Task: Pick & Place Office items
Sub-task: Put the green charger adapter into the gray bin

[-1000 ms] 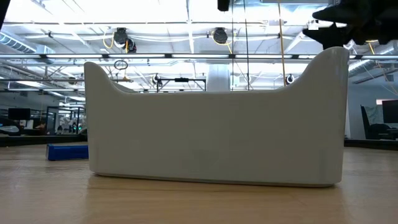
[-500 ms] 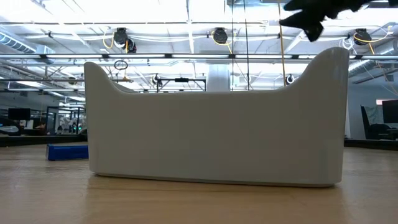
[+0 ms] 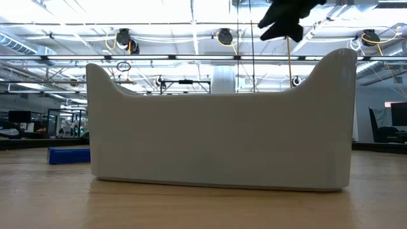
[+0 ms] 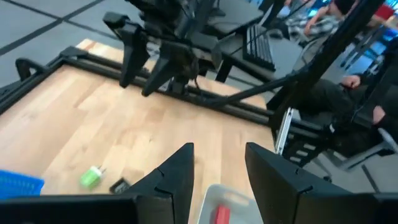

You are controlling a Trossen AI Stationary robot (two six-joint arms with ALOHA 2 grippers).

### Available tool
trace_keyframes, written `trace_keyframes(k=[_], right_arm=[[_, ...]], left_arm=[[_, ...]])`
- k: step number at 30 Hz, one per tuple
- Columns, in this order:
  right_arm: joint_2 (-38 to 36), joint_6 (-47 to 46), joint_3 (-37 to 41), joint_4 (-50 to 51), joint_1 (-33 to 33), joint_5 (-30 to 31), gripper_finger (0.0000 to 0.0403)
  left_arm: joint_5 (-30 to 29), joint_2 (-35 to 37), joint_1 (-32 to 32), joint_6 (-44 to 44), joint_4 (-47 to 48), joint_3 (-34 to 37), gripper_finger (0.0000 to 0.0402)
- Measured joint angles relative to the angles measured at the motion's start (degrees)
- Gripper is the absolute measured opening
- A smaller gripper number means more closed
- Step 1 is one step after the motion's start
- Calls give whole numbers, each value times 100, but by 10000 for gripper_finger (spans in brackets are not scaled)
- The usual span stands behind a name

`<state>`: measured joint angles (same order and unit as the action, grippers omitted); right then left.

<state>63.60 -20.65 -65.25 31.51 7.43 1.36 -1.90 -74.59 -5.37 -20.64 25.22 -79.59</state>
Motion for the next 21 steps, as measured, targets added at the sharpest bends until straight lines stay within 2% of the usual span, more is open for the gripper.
trace_keyframes(k=[3,7,11,21], right_arm=[[419,29,-489,549,252,-271,172],[829,115,-940,1318,500,-318,172],[1002,410,-1045,1448,680,-292,172],[673,530,-1056,648,735,-444,178]], left_arm=[[-392,67,-10,7,409,1,145],[-1366,157,-13,-93,1049,1,145],[-1949,265,22,-357,1428,-13,145],[-2355,372,0,-617,1546,7,145]])
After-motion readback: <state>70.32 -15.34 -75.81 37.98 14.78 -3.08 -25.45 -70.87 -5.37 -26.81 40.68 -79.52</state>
